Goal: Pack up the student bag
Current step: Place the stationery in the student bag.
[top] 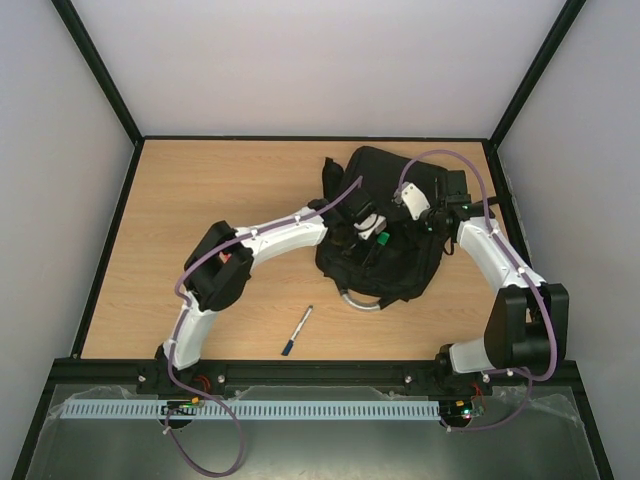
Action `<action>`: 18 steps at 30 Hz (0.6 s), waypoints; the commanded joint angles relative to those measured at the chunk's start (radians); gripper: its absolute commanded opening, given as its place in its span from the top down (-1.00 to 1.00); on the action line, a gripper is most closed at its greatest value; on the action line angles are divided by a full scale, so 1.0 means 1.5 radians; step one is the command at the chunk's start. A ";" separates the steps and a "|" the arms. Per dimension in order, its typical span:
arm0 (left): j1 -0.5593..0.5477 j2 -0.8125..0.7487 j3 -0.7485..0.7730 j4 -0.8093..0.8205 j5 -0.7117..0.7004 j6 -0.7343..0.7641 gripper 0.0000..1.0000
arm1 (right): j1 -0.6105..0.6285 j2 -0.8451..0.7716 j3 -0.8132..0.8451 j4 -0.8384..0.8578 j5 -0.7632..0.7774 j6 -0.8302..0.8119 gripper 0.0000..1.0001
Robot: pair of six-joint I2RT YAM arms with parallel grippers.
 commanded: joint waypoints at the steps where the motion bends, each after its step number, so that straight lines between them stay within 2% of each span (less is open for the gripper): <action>1: 0.012 0.045 0.070 0.014 0.005 -0.018 0.63 | 0.004 -0.029 0.020 -0.046 -0.069 0.031 0.99; 10: 0.016 0.141 0.198 0.027 0.037 -0.058 0.60 | 0.004 -0.029 -0.003 -0.034 -0.099 0.081 0.99; 15: 0.016 0.124 0.182 0.020 0.021 -0.058 0.13 | 0.004 -0.031 -0.025 -0.008 -0.096 0.108 0.99; 18: 0.013 0.072 0.138 0.035 0.007 -0.049 -0.03 | 0.004 -0.031 -0.037 0.013 -0.095 0.125 0.99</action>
